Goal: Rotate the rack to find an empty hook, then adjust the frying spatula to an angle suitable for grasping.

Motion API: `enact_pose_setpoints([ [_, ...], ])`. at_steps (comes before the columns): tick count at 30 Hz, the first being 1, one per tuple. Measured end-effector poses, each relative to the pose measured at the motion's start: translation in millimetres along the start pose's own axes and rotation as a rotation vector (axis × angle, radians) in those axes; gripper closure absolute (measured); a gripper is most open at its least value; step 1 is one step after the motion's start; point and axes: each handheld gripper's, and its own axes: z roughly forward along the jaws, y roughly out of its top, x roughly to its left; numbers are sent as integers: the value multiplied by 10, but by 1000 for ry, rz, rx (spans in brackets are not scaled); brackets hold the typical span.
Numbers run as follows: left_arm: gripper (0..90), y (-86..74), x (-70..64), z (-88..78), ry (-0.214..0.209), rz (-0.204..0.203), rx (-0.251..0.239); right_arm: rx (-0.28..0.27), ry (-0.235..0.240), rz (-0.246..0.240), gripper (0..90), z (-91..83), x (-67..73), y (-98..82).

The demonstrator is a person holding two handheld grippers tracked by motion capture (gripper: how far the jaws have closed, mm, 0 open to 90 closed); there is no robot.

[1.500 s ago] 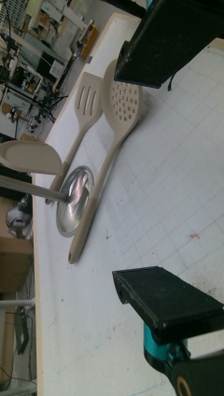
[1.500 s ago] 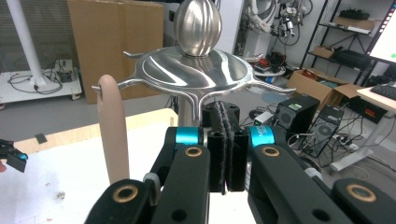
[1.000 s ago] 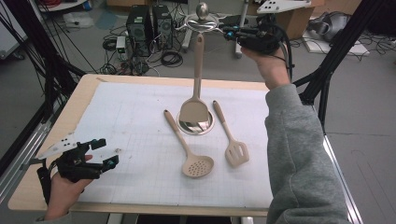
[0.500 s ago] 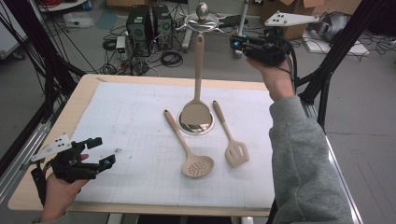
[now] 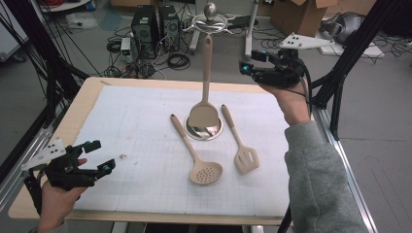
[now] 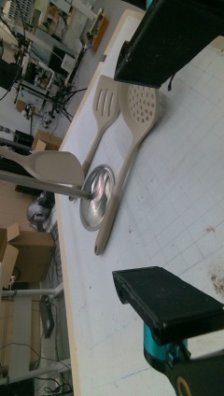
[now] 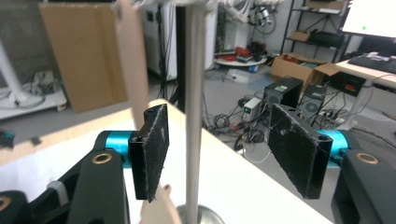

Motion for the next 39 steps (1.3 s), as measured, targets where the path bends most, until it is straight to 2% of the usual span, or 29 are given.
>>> enact_pose_setpoints([
  [3, 61, 9, -13, 8, 6, 7, -10, 14, 24, 17, 314, -33, 31, -81],
  [6, 61, 27, -37, 22, 0, 11, -23, 39, 31, 46, 191, -66, 45, -165],
  [9, 61, 42, -58, 37, -3, 17, -19, 27, 27, 64, 143, -122, 67, -260],
  [18, 60, 73, -88, 46, 2, 24, -29, 3, 20, 100, 141, -299, 72, -530],
  [23, 60, 75, -82, 33, 17, 20, -33, 22, 12, 98, 142, -381, 103, -691],
  [28, 60, 66, -86, 47, 18, 21, -22, 27, 10, 120, 142, -437, 105, -832],
  [34, 60, 83, -128, 63, 15, 34, -21, 36, 3, 112, 142, -486, 158, -937],
  [39, 60, 90, -120, 56, 27, 31, -30, 48, 0, 102, 142, -509, 186, -1002],
])
